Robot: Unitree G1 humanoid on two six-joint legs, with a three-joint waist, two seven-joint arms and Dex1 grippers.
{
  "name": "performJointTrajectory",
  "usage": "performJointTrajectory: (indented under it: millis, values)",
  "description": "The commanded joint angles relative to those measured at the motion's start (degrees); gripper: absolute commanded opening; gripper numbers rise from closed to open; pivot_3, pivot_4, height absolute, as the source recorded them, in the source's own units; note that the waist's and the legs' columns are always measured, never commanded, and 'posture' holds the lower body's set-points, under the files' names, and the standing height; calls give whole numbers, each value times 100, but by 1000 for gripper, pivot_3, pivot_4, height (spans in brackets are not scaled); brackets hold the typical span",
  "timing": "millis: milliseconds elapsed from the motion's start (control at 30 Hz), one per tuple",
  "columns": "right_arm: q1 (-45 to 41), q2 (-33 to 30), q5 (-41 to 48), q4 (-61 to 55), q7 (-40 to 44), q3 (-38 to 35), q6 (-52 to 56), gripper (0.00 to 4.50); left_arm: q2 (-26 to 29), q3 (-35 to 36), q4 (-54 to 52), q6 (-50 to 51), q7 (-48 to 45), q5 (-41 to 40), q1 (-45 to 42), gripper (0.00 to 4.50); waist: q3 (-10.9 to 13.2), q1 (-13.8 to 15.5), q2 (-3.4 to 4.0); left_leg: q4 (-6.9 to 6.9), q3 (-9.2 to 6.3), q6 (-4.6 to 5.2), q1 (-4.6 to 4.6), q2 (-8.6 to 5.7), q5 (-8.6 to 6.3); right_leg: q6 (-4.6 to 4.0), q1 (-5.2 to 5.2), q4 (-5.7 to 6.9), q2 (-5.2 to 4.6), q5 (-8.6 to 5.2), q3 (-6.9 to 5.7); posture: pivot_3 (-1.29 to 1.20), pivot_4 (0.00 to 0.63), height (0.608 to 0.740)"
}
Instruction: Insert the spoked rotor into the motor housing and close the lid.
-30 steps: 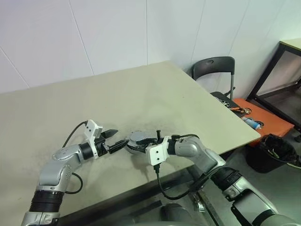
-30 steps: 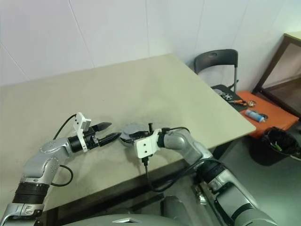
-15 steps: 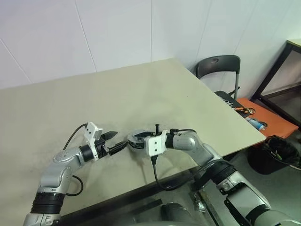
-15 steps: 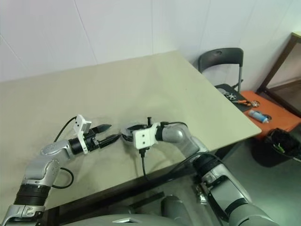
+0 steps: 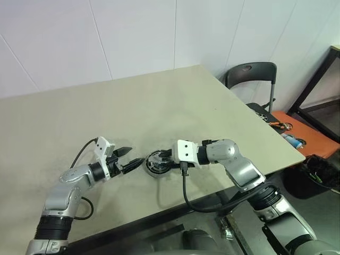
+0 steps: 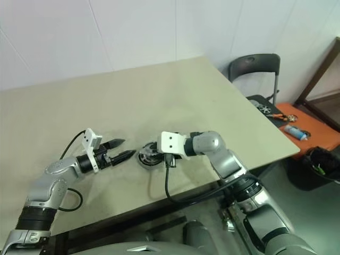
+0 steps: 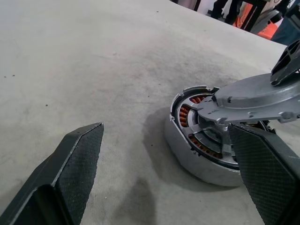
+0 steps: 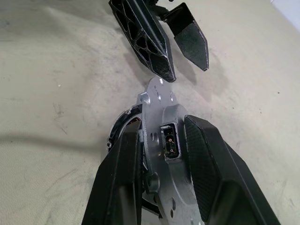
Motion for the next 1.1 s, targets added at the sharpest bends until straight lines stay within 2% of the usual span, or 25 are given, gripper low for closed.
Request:
performJointTrajectory:
  millis: [33,167,233,400,500,533,600,900,1100]
  values:
    - [-104,116,-104,310,113,248,-51,1395,89,146,-23,-121,-53,25,-156,4500,-1,1,-2,0,0,0,0,0,0,0,0,0,0,0,0,0,0,740]
    - [-415,510,-723,1134,-922,202,-891,1395,95,147,-49,-100,-45,14,-132,4500,-2,-25,-3,1,2,0,5,1,0,-1,1,9,1,1,1,0,0,740]
    - [-424,530,-1177,1476,-1431,318,-1676,1395,101,155,-89,-86,-33,6,-92,4500,-2,-13,-4,3,3,-6,5,2,3,-11,-1,14,3,8,0,0,0,740]
    - [-71,315,-1785,1602,-2014,548,-2980,1395,123,189,-201,-34,0,-36,16,4500,-3,-2,-6,7,2,-8,2,1,5,-13,-1,15,2,10,0,0,0,740]
    - [65,282,-2164,1709,-2757,454,-3565,801,139,202,-222,-26,16,-40,49,4500,-3,-11,-5,6,4,-8,1,1,5,-13,-2,12,2,10,1,0,0,740]
    - [91,255,-2380,1764,-3100,430,-3746,433,146,205,-219,-28,15,-39,53,4500,-3,-19,-4,6,5,-8,1,1,5,-13,-1,13,2,10,3,0,0,740]
    - [114,224,-2659,1847,-3504,399,-3961,249,153,210,-217,-29,14,-38,54,4500,-5,-12,-9,6,7,-8,5,2,5,-14,0,14,4,10,4,0,0,740]
    - [30,329,-3593,2259,-5363,193,-4295,251,164,200,-46,-97,-77,17,-50,4500,-4,-2,-8,12,8,-8,2,0,5,-16,0,18,3,11,5,0,0,740]
    - [50,371,-4065,2462,-6018,388,-4250,251,156,187,-35,-81,-94,34,-49,4500,-4,-9,-8,12,8,-8,2,0,5,-17,-1,18,4,11,6,0,0,740]
